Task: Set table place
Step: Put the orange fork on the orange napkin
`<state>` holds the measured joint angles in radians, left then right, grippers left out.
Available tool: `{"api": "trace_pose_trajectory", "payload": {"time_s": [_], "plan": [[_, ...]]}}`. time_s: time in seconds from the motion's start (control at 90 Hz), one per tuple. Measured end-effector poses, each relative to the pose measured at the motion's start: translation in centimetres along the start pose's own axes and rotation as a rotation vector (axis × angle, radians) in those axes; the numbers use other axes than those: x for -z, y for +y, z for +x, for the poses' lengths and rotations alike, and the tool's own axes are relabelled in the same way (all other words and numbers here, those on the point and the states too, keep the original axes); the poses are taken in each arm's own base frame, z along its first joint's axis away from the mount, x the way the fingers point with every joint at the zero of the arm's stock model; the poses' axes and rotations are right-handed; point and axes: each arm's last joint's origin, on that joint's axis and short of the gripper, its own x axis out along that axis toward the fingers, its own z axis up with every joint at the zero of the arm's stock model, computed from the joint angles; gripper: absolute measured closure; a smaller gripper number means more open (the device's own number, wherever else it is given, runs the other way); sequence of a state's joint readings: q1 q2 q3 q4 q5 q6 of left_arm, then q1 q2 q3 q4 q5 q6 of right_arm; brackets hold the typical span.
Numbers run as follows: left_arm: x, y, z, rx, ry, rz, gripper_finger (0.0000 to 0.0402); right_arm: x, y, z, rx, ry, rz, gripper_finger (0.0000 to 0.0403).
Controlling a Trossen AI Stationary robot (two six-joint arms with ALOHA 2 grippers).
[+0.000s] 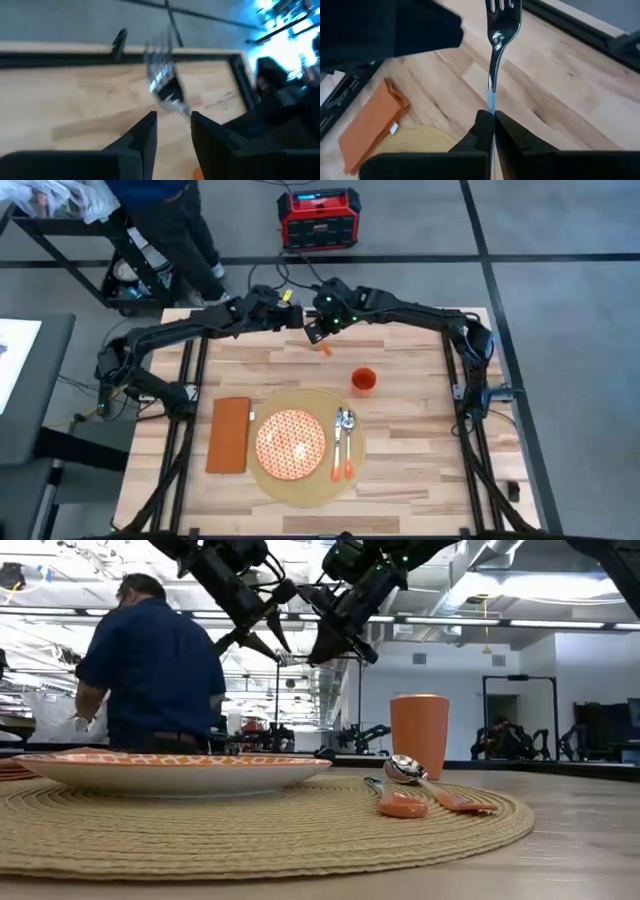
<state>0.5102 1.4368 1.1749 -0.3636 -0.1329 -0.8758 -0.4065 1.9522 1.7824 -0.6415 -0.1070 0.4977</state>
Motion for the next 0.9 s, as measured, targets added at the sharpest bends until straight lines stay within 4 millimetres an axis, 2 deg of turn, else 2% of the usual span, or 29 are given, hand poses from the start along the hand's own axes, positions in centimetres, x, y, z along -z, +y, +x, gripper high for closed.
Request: {"api": "trace_pose_trajectory", "payload": {"time_s": [0.511,0.689,0.9], "plan": [[0.3,0.1,0.7,0.006,0.048,0.054,0.0305,0.2,-0.1,0.0,0.007,0.016,-0.103,0.0403],[0.5,0.4,0.7,0.042,0.156,-0.026,0.0305,0.2,-0.1,0.0,0.009,0.02,-0.146,0.0403],[-0.4,1.0,0.8,0.036,0.132,-0.09,0.0305,0.6,0.0,0.0,0.028,0.047,-0.18,0.0403]]}}
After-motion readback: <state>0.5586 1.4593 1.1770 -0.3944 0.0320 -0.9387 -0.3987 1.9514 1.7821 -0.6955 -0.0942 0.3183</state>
